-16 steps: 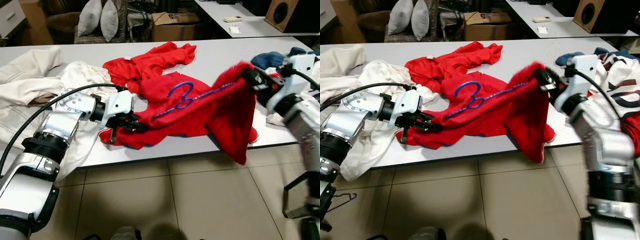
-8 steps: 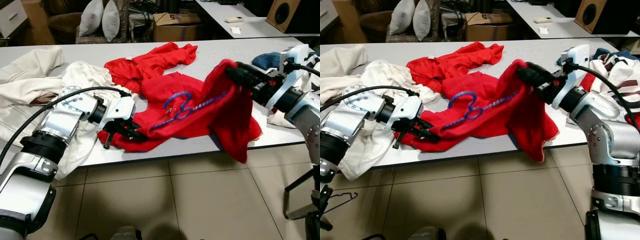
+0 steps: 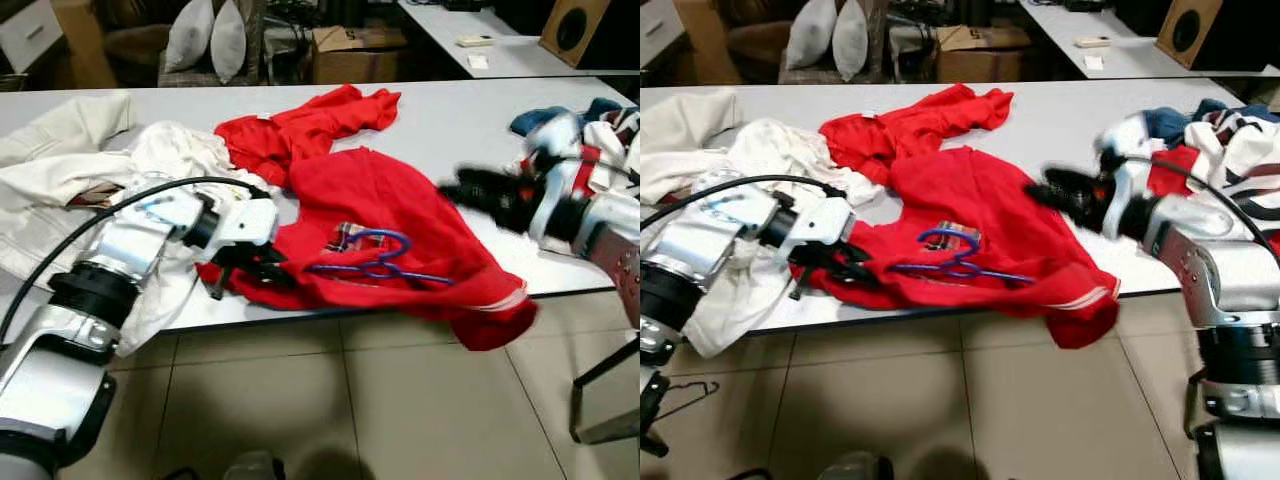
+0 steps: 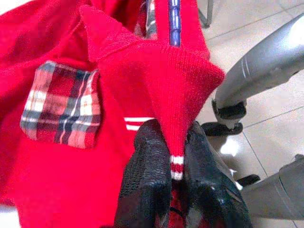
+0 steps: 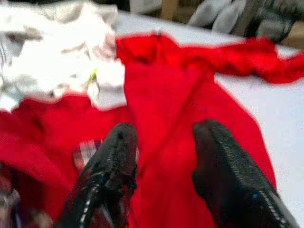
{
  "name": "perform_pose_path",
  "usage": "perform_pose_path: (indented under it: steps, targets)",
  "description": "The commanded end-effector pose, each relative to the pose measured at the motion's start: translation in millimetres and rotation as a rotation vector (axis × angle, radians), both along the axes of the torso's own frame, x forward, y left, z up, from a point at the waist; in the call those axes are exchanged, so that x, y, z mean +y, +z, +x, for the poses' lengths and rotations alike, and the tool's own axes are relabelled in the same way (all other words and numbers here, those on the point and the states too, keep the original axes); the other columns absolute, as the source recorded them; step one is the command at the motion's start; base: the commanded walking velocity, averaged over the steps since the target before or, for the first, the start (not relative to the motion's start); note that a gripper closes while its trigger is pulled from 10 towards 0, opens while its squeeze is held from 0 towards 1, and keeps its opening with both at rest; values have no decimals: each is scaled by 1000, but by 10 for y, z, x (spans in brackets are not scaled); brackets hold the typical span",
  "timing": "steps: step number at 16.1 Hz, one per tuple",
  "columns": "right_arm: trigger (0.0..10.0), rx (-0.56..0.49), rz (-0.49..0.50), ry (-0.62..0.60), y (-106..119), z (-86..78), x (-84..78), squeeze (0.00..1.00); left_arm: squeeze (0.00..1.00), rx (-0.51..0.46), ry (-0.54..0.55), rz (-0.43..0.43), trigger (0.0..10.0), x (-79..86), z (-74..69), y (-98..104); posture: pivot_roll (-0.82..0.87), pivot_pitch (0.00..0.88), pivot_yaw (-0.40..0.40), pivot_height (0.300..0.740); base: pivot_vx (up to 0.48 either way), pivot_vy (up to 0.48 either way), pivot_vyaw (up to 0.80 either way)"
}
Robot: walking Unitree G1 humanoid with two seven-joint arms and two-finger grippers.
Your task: Hang hanger
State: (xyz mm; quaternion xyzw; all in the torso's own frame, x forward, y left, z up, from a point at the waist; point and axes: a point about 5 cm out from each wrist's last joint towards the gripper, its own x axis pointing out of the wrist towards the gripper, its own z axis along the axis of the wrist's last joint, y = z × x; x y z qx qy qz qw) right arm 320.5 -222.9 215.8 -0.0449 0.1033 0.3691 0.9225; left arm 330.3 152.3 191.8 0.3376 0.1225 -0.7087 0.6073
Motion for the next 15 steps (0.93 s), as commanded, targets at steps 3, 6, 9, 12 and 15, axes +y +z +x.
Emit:
perform_pose_path:
  steps: [3, 6, 9, 12, 15]
  targets:
    - [10000, -88, 44, 113, 280, -109, -47, 1000, 0, -7, 48, -17, 0, 39, 51, 57, 55, 0, 6, 740, 0, 0, 0]
    - [10000, -144, -10, 307, 418, -308, 16, 1000, 0, 96, 88, -70, 0, 44, 50, 67, 48, 0, 5, 740, 0, 0, 0]
    - [10000, -169, -88, 459, 481, -390, 171, 290, 0, 107, 88, -80, 0, -7, 64, 129, 54, 0, -2, 740, 0, 0, 0]
    - [10000, -192, -256, 515, 329, -310, 453, 0, 0, 37, 94, -66, 0, -59, 109, 163, 58, 0, -2, 740, 0, 0, 0]
    - [10000, -159, -227, 532, 191, -189, 597, 0, 0, 15, 67, -73, 0, -145, 116, 220, 68, 0, -1, 740, 0, 0, 0]
